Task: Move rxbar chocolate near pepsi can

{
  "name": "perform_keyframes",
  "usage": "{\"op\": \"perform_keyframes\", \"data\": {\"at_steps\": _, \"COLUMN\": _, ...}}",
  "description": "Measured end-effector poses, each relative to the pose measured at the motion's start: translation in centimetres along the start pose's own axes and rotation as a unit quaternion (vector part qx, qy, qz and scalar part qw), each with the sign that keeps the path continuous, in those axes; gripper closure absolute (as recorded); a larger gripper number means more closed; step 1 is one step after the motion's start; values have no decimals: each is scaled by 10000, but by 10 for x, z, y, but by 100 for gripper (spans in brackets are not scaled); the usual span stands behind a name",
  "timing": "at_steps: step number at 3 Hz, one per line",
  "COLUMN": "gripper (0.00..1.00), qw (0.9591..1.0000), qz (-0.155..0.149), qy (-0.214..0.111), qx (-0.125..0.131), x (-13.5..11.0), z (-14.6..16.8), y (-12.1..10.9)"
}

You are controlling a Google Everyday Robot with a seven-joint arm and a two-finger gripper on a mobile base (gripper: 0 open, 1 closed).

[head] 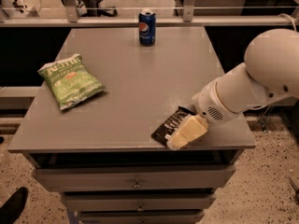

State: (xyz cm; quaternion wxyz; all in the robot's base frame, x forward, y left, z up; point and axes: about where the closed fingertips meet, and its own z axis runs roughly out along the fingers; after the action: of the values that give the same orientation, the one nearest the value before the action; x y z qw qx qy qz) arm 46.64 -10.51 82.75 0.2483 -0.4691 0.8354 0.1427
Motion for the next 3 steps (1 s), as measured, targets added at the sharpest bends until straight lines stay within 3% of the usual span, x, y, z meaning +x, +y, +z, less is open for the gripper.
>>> {"op": "perform_keyframes", "data": {"at_steps": 1, "gripper": 38, "qw": 9997, "qz": 260, "qy": -1, "qx": -9, "x": 2, "z": 14, "y": 1}}
{"op": "perform_keyframes", "data": {"at_steps": 3, "gripper": 84, "qw": 9996, "qz": 276, "qy": -3, "qx": -6, "x": -3, "z": 7, "y": 1}}
